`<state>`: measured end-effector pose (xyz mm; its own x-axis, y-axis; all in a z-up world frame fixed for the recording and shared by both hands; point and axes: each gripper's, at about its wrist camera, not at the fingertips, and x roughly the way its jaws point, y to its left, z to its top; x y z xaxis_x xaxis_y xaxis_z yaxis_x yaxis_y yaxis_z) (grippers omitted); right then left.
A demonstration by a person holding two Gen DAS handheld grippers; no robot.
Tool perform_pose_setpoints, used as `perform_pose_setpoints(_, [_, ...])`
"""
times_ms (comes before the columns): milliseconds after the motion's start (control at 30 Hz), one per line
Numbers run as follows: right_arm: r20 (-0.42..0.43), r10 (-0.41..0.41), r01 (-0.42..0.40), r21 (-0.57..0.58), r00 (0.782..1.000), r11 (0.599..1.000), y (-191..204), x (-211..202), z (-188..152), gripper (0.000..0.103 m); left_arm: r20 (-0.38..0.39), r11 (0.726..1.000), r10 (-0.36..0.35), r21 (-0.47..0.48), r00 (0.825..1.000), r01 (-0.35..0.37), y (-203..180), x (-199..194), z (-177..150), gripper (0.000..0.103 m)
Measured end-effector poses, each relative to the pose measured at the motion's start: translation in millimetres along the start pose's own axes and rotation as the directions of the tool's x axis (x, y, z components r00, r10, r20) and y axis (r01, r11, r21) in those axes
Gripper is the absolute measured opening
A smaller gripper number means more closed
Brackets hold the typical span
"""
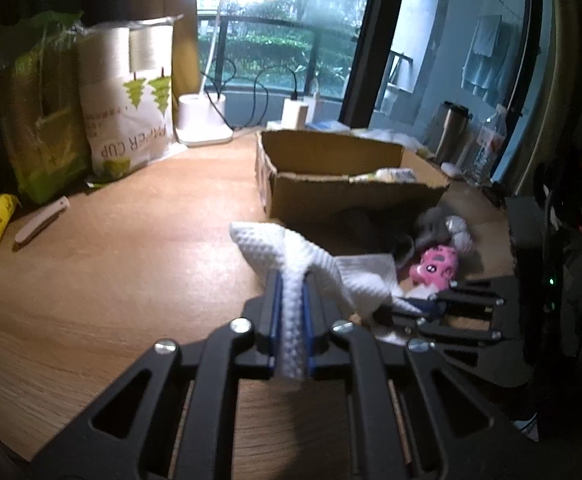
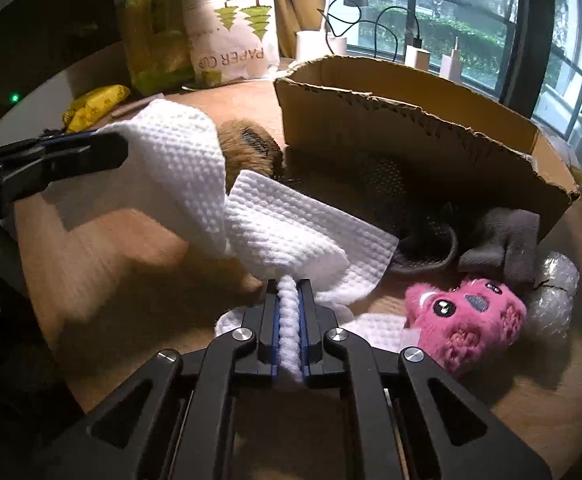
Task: Organize soft objects
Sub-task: 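Lift the white towel with the right gripper while the left gripper pinches the other towel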
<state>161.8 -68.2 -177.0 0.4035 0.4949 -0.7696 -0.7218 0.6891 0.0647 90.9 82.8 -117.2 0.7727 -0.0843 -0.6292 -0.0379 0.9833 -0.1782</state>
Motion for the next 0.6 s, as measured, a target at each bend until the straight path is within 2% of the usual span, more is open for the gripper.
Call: perform_pose_setpoints(600, [0.179, -0.023, 0.016, 0.039, 0.984, 0.999, -21, -71, 22, 0.008, 0.111, 0.999, -0.026, 0.032, 0.993, 0.022, -22, -33, 40, 0.009])
